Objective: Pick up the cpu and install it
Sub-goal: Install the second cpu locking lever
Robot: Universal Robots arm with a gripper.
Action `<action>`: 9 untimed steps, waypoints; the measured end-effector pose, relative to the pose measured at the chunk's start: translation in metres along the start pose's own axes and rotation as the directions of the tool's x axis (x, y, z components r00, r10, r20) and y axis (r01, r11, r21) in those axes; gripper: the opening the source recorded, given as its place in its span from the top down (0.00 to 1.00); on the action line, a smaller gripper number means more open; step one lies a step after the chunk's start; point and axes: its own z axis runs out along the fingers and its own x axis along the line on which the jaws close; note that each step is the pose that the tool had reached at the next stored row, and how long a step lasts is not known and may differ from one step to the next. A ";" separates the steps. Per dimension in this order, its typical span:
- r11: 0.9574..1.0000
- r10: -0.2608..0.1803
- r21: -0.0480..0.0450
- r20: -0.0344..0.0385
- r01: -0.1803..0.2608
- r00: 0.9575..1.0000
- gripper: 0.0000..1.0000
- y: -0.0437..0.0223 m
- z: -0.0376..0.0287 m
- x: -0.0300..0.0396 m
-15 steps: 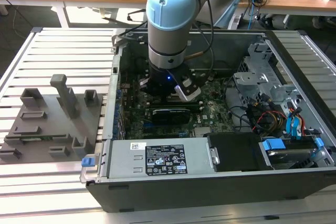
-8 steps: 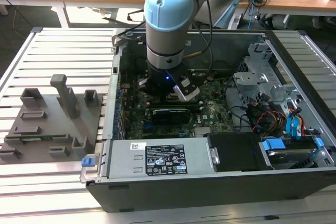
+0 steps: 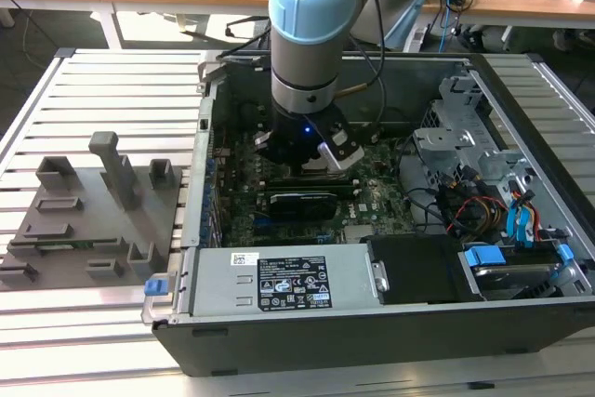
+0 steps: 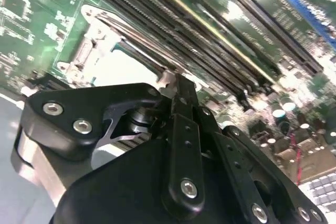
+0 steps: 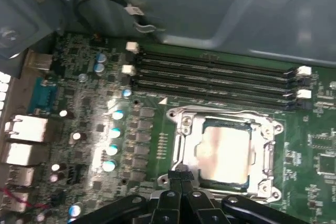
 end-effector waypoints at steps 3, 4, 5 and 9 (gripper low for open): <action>0.999 0.000 0.035 -0.005 0.000 1.000 0.89 0.0056 0.0011 -0.0137; 0.999 0.000 0.041 -0.006 0.001 1.000 0.89 0.0065 0.0012 -0.0160; 0.999 0.000 0.047 -0.008 0.001 1.000 0.89 0.0089 0.0017 -0.0205; 0.998 0.000 0.065 -0.011 0.001 1.000 0.89 0.0168 0.0033 -0.0306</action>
